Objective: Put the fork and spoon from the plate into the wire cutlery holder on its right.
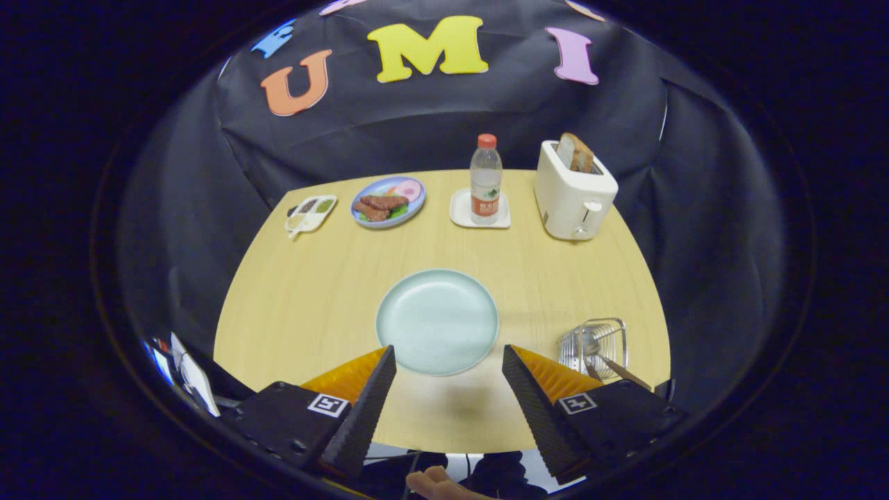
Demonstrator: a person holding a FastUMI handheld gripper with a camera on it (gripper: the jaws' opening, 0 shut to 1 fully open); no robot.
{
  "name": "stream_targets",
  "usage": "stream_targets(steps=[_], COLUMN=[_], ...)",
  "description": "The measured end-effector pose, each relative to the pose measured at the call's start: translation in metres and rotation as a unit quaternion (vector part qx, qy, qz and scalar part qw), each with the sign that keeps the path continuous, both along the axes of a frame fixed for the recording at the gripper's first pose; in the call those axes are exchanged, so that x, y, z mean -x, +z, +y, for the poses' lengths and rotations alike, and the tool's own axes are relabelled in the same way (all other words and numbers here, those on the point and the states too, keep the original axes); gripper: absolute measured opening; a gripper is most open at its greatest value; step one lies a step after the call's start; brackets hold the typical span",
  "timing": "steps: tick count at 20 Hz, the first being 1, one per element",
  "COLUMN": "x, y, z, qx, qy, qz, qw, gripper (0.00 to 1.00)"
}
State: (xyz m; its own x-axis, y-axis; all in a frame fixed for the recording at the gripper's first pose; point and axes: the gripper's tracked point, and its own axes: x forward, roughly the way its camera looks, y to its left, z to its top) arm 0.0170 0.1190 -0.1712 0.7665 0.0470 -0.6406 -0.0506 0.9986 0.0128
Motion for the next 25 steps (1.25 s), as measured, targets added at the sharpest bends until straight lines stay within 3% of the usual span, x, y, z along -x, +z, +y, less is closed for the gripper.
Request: stream_targets(steps=[8,11,15,21,25], x=[0.016,0.030,0.054,0.079,0.086], y=[0.087,0.121,0.160,0.187,0.209], z=[0.031,0.037,0.039,0.049,0.043], qx=[0.001,-0.008,-0.017,-0.017,0.017], qy=[-0.011,-0.024,-0.052,-0.046,-0.039], qz=[-0.169,-0.233,-0.324,-0.388,-0.420], qw=[0.986,0.972,0.944,0.920,0.907], gripper=[0.94,0.94,0.94,0.93,0.93])
